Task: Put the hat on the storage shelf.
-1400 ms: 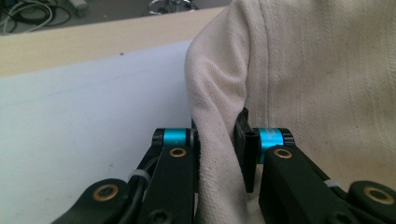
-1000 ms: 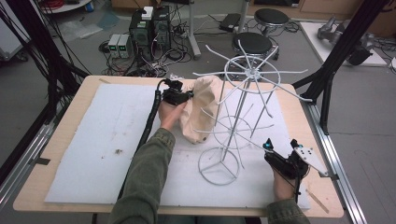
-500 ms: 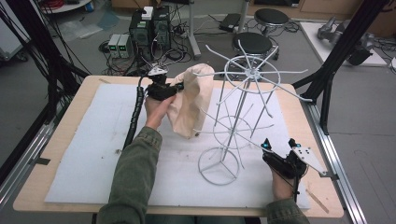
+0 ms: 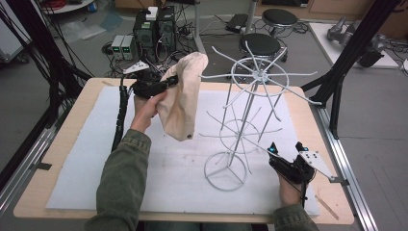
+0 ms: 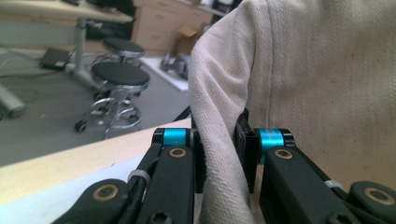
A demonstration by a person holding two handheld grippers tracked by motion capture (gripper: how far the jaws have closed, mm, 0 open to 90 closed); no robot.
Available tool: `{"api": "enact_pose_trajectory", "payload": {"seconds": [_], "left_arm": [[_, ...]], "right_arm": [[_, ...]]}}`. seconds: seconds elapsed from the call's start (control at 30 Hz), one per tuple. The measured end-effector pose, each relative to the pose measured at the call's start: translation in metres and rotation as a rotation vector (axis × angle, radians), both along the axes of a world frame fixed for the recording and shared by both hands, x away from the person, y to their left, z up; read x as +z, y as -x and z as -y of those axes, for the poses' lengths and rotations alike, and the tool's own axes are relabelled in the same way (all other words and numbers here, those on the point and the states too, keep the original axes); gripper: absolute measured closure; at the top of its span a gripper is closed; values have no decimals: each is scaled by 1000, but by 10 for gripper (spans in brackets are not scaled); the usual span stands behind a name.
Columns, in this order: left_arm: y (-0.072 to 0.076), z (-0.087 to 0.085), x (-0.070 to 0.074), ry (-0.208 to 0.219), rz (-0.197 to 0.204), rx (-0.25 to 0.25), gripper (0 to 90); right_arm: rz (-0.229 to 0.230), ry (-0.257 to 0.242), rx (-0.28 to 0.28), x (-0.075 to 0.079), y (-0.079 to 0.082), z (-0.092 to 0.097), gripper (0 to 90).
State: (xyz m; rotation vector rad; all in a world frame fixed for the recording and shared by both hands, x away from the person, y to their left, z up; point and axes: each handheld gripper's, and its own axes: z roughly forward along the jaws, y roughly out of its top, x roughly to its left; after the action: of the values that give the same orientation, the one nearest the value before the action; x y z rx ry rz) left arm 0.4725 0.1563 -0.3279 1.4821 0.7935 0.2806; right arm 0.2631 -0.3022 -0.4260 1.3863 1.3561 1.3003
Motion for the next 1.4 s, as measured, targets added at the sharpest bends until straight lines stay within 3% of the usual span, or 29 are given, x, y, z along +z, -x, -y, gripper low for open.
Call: {"api": "enact_pose_trajectory", "payload": {"seconds": [0.2,0.33,0.53,0.9,1.17,1.4], "left_arm": [[12,-6,16,126,44,-92,812],[20,-7,25,187,81,-138,811],[36,-12,41,222,138,-181,811],[55,-25,65,365,216,-253,811],[69,-23,88,384,278,-313,811],[70,-16,106,400,310,-347,812]], "right_arm": [[-6,5,-3,0,0,0,66],[-5,4,-2,0,0,-1,66],[3,13,6,0,-1,-3,66],[0,3,3,1,0,-3,66],[-2,2,2,1,0,-3,66],[1,11,13,1,0,-6,66]]}}
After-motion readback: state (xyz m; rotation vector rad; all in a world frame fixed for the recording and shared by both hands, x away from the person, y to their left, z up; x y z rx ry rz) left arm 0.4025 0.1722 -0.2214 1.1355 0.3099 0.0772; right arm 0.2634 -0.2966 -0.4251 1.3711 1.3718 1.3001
